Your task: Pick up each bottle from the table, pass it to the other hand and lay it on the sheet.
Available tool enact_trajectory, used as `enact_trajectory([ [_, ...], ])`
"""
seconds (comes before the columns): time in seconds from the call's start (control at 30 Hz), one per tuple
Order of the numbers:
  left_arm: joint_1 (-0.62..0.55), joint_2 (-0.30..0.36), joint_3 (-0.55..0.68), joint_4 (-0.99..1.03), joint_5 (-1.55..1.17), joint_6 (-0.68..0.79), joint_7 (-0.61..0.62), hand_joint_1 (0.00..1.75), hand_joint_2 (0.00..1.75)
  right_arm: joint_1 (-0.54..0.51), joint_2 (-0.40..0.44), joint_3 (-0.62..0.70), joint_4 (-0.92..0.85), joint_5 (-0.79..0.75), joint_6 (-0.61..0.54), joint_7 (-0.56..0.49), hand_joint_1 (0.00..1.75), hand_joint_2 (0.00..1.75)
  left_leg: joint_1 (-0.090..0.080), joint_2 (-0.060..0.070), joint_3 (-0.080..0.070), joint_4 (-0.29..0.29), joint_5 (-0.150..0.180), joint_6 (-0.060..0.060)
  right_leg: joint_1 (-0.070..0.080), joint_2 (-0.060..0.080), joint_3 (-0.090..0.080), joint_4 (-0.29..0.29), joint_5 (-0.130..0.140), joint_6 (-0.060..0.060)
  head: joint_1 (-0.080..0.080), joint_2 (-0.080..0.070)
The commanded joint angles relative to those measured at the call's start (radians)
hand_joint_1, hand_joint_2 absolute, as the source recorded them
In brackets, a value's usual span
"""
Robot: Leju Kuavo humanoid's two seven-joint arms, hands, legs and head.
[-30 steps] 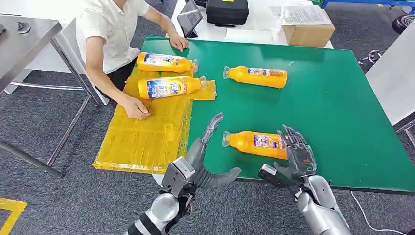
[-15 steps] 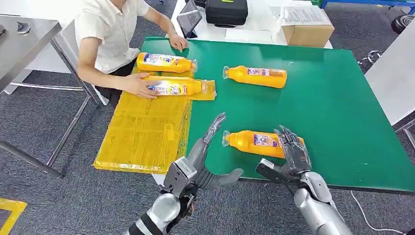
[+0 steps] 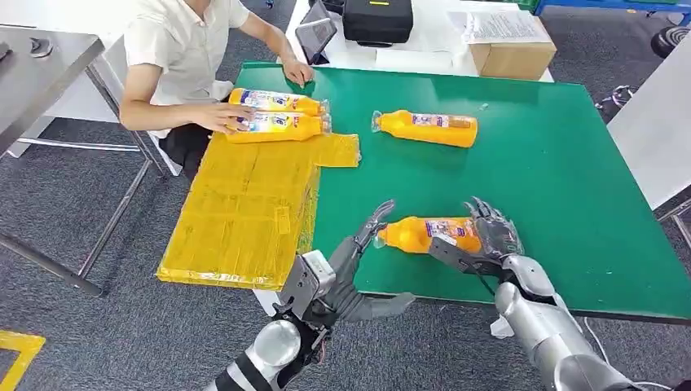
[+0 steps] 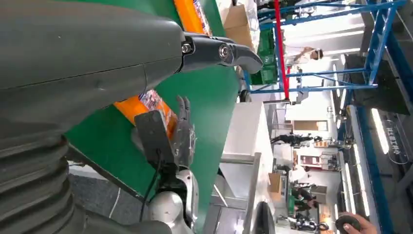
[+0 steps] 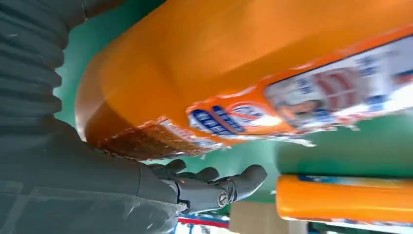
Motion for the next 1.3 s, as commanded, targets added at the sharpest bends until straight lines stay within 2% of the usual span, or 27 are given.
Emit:
enact_trajectory([
  [0.03,-0.029,0.031,0.015,0.053,0.016,-0.012,0.034,0.0,1.75,-0.028,-0.005,0.075,0.11,0.026,0.061,0.074,0.0,1.75,0.001,0.001,0.006,-0.001,-0.002,-0.003,0.001,0.002,0.005,-0.001,-0.001,-0.003,0.0,0.0],
  [0.27,-0.025,0.034,0.024,0.044,0.012,-0.014,0.034,0.0,1.75,-0.025,-0.025,0.091,0.077,0.019,0.126,0.069,0.0,1.75,0.001,-0.001,0.007,-0.001,-0.001,-0.002,0.001,0.0,0.007,-0.002,-0.001,-0.002,0.0,0.0],
  [0.3,-0.026,0.033,0.024,0.046,0.012,-0.014,0.034,0.0,1.75,-0.024,-0.029,0.091,0.074,0.005,0.144,0.046,0.96,1.75,0.001,-0.001,0.007,-0.001,0.0,-0.002,0.001,0.0,0.006,-0.002,-0.001,-0.002,0.0,0.0],
  [0.33,-0.027,0.033,0.024,0.048,0.012,-0.015,0.034,0.0,1.75,-0.022,-0.033,0.092,0.075,-0.006,0.16,0.034,1.59,1.75,0.001,-0.001,0.007,-0.001,0.0,-0.002,0.001,0.0,0.006,-0.002,-0.001,-0.002,0.0,0.0],
  [0.37,-0.027,0.033,0.024,0.048,0.012,-0.015,0.034,0.0,1.75,-0.022,-0.033,0.092,0.075,-0.006,0.16,0.034,1.75,1.75,0.001,-0.001,0.006,-0.001,0.0,-0.001,0.001,-0.001,0.006,-0.001,-0.001,-0.002,0.0,0.0],
  [0.57,-0.034,0.033,0.019,0.052,0.007,-0.016,0.025,0.0,1.75,0.011,-0.035,0.054,0.051,-0.154,0.234,-0.091,1.75,1.75,0.002,-0.002,0.009,-0.002,0.0,-0.001,0.002,-0.002,0.01,-0.003,-0.001,-0.002,0.0,0.0],
  [0.7,-0.034,0.034,0.022,0.054,0.009,-0.012,0.02,0.0,1.75,0.028,-0.035,0.059,0.024,-0.19,0.245,-0.109,1.75,1.75,0.002,-0.001,0.012,-0.003,-0.001,-0.002,0.002,-0.001,0.012,-0.004,-0.001,-0.003,0.0,0.0],
  [0.9,-0.031,0.031,0.036,0.046,0.015,-0.001,0.0,0.0,1.75,0.083,-0.064,0.054,-0.058,-0.317,0.338,-0.18,1.75,1.75,0.002,-0.002,0.012,-0.002,-0.001,-0.002,0.002,-0.001,0.011,-0.003,-0.001,-0.002,0.0,0.0],
  [0.97,-0.023,0.017,0.056,0.031,0.004,0.056,-0.051,0.0,1.75,0.113,-0.058,0.022,-0.115,-0.407,0.376,-0.204,1.75,1.75,0.003,-0.001,0.012,-0.002,-0.001,-0.002,0.003,0.0,0.012,-0.003,-0.001,-0.002,0.0,0.0],
  [1.1,-0.022,0.012,0.063,0.027,-0.011,0.094,-0.072,0.0,1.75,0.127,-0.055,0.018,-0.151,-0.43,0.379,-0.202,1.75,1.75,0.003,0.0,0.013,-0.001,-0.002,-0.003,0.003,0.0,0.012,-0.002,-0.001,-0.002,0.0,0.0],
  [1.13,-0.015,0.0,0.083,0.03,-0.071,0.202,-0.127,0.0,1.75,0.138,-0.045,-0.001,-0.177,-0.462,0.376,-0.209,1.75,1.75,0.003,0.0,0.013,-0.002,-0.002,-0.004,0.003,0.001,0.012,-0.003,-0.001,-0.003,0.0,0.0],
  [1.2,0.004,-0.02,0.136,0.052,-0.06,0.287,-0.169,0.0,1.75,0.178,-0.024,-0.04,-0.261,-0.526,0.371,-0.22,1.75,1.75,0.003,0.001,0.013,-0.001,-0.002,-0.004,0.003,0.002,0.012,-0.002,-0.001,-0.003,0.0,0.0],
  [1.23,0.036,-0.039,0.21,0.048,0.009,0.323,-0.21,0.0,1.75,0.224,-0.006,-0.073,-0.346,-0.569,0.36,-0.214,1.75,1.75,0.003,0.001,0.013,-0.001,-0.002,-0.003,0.003,0.001,0.012,-0.003,-0.001,-0.002,0.0,0.0],
  [1.3,0.046,-0.02,0.213,0.042,0.021,0.312,-0.218,0.0,1.75,0.26,-0.006,-0.07,-0.419,-0.575,0.359,-0.177,1.75,1.75,0.002,0.002,0.013,-0.002,-0.002,-0.003,0.003,0.002,0.012,-0.002,-0.001,-0.002,0.0,0.0],
])
